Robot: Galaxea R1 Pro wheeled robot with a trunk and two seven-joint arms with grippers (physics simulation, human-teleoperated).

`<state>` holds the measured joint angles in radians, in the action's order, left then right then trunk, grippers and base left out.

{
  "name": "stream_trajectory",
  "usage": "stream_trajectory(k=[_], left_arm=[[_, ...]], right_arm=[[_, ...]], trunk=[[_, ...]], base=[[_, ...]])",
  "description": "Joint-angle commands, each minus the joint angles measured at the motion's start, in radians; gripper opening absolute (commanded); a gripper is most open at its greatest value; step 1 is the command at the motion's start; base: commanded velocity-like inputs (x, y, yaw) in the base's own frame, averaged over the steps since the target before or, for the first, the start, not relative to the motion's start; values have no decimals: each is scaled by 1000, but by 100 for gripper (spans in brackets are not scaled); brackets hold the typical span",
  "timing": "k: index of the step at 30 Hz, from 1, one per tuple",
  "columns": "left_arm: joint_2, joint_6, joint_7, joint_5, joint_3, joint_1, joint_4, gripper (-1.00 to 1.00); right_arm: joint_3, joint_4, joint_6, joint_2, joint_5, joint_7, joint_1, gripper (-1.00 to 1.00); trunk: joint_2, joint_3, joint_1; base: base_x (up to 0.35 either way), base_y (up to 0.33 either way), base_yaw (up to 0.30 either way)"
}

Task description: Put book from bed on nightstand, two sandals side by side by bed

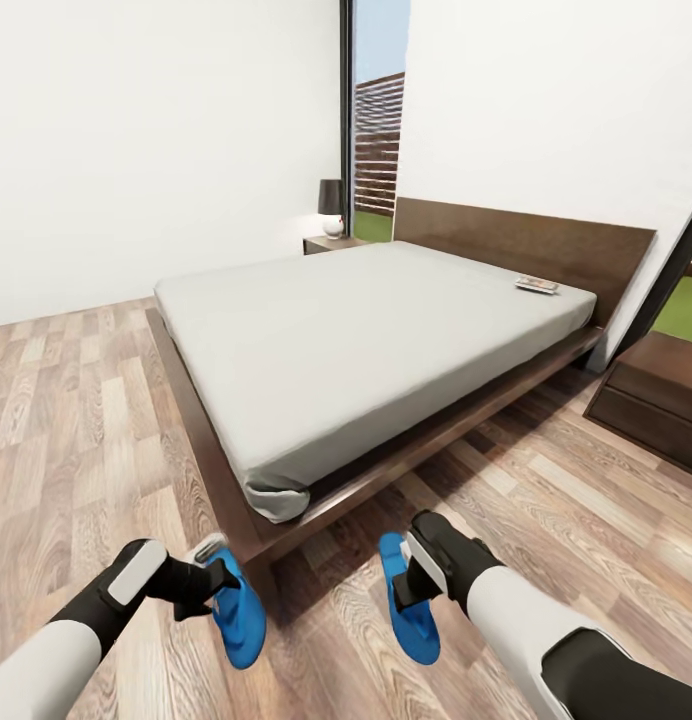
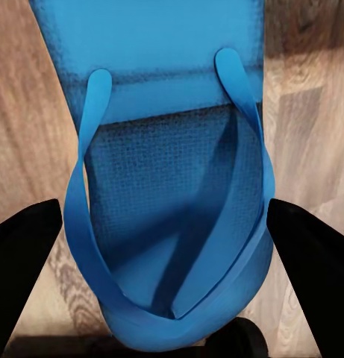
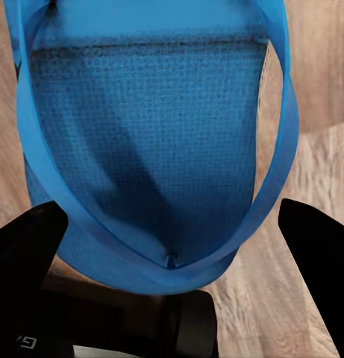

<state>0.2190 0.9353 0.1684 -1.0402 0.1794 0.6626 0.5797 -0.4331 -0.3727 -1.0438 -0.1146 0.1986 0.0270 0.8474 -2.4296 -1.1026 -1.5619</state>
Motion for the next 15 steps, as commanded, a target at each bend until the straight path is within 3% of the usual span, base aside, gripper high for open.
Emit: stream_trajectory(k=[1, 9, 15], left_arm=[[7, 12, 9, -12, -2, 0, 2, -100], [37, 31, 10, -11, -46, 0, -1, -100], [41, 33, 10, -10, -50, 0, -1, -100]], right_arm=[[-9, 0, -3, -7, -1, 1, 1, -100], [-12, -1, -3, -52, -8, -1, 1, -100], [-12, -5, -3, -60, -24, 0, 2, -100]], trunk=[[0, -1, 0], [-56, -26, -30], [-71, -48, -40]], base=[[0, 0, 0], [0, 0, 0], [0, 0, 0]])
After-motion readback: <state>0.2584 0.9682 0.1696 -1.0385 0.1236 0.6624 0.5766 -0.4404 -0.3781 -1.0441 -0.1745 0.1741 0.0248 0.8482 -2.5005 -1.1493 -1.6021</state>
